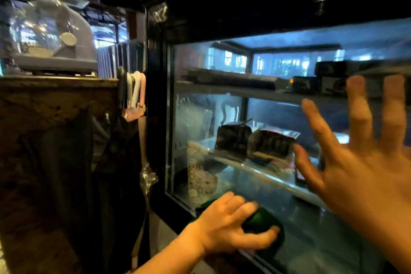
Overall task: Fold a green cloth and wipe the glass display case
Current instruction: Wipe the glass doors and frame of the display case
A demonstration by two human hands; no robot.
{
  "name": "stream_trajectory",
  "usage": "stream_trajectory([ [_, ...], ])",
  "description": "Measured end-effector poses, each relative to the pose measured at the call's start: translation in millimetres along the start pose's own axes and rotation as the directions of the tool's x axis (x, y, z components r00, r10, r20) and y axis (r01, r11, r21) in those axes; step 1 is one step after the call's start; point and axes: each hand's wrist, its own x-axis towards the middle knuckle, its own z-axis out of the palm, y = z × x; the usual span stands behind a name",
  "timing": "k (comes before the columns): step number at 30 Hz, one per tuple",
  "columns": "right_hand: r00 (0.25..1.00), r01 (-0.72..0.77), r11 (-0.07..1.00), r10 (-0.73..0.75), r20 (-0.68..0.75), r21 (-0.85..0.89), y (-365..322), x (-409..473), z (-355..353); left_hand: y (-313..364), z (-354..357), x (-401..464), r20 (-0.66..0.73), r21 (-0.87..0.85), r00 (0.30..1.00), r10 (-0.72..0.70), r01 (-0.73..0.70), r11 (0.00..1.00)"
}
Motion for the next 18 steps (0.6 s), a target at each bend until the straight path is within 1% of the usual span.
stream_trajectory([
  [1,1.0,0.007,1.0,-0.007,0.012,-0.009,0,0,0,-11,-7,11,-0.001,-0.004,1.0,-0.019,0.019,1.0],
  [4,0.999,0.024,0.999,-0.023,0.025,-0.041,0,3,-4,-44,-26,58,0.046,-0.027,0.982,-0.185,0.186,0.982],
  [5,0.999,0.021,0.998,-0.02,0.027,-0.053,-1,3,-6,-55,-29,73,-0.003,-0.047,0.974,-0.228,0.227,0.973],
  [6,0.999,0.016,0.998,-0.014,0.031,-0.063,-1,2,-6,-66,-38,89,-0.046,-0.027,0.968,-0.249,0.248,0.969],
  [7,0.999,0.014,0.998,-0.012,0.038,-0.069,-2,2,-7,-77,-47,102,-0.082,-0.015,0.963,-0.256,0.256,0.967],
  [9,0.998,0.027,0.995,-0.022,0.057,-0.096,-2,2,-9,-95,-61,119,-0.172,0.103,0.97,-0.173,0.193,0.976],
  [10,0.997,0.033,0.993,-0.025,0.068,-0.111,-3,1,-10,-105,-67,126,-0.177,0.127,0.974,-0.142,0.166,0.978],
  [12,0.996,0.035,0.992,-0.024,0.089,-0.123,-3,2,-13,-126,-75,140,-0.193,0.172,0.97,-0.149,0.183,0.968],
  [15,0.994,0.027,0.991,-0.013,0.111,-0.132,-4,2,-15,-151,-86,160,-0.19,0.196,0.961,-0.202,0.239,0.951],
  [18,0.993,0.035,0.989,-0.017,0.119,-0.145,-3,2,-15,-170,-90,172,-0.239,0.162,0.934,-0.265,0.308,0.938],
])
